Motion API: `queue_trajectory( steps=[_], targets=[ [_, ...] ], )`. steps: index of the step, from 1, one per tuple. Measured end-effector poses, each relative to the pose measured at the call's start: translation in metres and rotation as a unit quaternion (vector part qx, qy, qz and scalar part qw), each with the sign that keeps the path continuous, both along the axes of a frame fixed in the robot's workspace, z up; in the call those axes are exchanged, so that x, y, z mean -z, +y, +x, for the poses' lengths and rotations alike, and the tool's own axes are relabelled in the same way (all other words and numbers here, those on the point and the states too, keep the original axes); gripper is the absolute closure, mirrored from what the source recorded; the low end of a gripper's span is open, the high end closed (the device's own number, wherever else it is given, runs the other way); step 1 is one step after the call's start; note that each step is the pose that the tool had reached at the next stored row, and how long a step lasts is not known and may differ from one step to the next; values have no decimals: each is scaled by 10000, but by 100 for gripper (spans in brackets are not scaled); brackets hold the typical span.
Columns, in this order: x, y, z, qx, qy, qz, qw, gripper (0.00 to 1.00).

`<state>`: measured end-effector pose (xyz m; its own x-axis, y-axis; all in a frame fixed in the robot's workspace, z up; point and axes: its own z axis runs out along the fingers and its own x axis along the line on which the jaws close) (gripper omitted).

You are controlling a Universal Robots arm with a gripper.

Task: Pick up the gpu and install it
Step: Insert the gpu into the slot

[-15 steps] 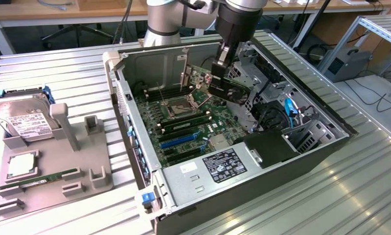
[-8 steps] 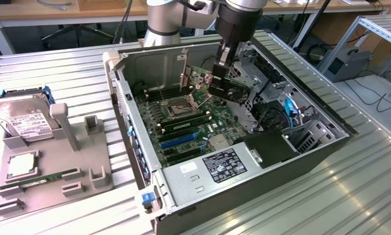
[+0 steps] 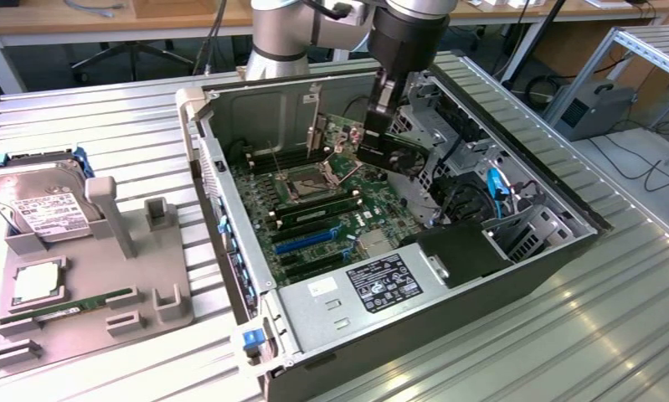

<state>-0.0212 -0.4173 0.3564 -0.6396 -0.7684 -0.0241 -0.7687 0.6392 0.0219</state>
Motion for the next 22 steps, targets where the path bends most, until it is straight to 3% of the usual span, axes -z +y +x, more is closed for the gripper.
queue_trajectory(
  steps=[22],
  targets=[
    [0,0,0,-484,0,0,9988,73]
  ],
)
